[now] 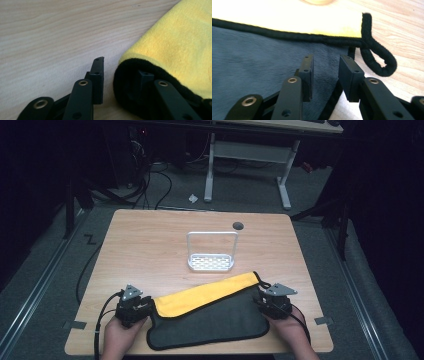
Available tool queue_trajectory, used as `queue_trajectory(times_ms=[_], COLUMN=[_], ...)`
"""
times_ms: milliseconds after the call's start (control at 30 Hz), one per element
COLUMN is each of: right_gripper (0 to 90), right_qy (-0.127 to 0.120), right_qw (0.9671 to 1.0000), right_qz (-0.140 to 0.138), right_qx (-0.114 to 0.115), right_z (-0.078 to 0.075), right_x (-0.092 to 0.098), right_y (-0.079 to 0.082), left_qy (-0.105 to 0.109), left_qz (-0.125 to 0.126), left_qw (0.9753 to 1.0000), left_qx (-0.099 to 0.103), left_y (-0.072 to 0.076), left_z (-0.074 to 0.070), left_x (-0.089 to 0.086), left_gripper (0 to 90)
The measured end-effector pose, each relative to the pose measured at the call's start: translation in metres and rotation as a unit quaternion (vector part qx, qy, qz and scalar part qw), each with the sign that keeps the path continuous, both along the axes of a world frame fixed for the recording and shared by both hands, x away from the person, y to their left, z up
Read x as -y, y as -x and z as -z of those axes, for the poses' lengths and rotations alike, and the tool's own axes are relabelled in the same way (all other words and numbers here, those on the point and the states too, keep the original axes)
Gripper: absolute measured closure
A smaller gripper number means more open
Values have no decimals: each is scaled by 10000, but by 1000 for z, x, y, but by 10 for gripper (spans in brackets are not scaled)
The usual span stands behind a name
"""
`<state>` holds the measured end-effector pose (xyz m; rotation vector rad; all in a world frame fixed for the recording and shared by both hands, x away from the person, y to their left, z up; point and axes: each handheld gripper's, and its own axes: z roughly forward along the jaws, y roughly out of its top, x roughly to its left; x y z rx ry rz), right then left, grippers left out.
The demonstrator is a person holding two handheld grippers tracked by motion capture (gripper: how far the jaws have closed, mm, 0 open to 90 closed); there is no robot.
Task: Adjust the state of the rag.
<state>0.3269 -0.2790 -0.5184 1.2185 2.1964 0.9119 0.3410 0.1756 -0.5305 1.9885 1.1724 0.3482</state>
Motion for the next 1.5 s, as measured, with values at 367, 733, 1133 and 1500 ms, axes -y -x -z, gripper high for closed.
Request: queue_trajectory(times_ms=[367, 733, 1133, 1500], right_gripper=[676, 638, 543, 626], right_qy=[85, -90, -210, -269], right_qw=[9994, 9972, 9956, 9974], right_qz=[286, 747, 752, 661], right_qx=[-171, 47, 510, 72], right_z=[9, -2, -17, 1], right_x=[19, 46, 38, 38], right_y=[23, 47, 24, 7], left_qy=[-170, -380, 268, -737], left_qz=[91, 248, 409, 1250], left_qw=[9998, 9986, 9968, 9890], left_qx=[84, 265, 639, 284], left_y=[-22, -15, 17, 29], left_z=[0, -9, -28, -6], left_x=[12, 24, 10, 62], left_gripper=[667, 596, 518, 590])
